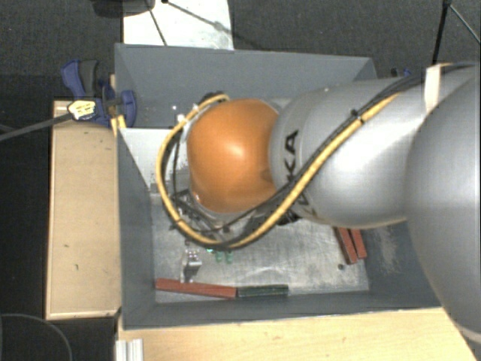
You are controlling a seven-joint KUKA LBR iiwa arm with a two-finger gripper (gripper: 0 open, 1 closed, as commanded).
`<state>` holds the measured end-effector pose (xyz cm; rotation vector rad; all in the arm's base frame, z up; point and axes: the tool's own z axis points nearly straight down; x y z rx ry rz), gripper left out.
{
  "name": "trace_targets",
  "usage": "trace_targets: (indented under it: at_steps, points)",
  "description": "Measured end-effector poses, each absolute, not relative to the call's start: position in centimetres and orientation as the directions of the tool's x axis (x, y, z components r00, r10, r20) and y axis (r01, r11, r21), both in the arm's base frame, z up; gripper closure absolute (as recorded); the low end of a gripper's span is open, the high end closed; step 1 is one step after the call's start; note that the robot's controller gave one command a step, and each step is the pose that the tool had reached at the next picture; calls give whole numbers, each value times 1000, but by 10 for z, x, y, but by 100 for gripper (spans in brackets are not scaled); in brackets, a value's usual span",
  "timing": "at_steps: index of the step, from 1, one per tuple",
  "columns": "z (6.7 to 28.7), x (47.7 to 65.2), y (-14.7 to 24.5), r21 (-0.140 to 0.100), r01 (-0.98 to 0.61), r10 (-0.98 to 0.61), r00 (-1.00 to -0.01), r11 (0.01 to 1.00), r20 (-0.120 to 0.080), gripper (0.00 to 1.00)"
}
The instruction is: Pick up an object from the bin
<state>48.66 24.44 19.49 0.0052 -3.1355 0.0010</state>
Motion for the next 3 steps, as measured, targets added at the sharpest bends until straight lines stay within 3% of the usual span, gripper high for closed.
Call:
trace_targets:
  at_steps: [1, 2, 3]
  points:
    - [199, 489, 243, 1, 2, 2, -1000, 1000, -1, 0]
    - [141, 484, 249, 1, -159, -159, -987, 987, -4, 0]
    - [109, 481, 248, 0, -206, -206, -979, 979, 3, 0]
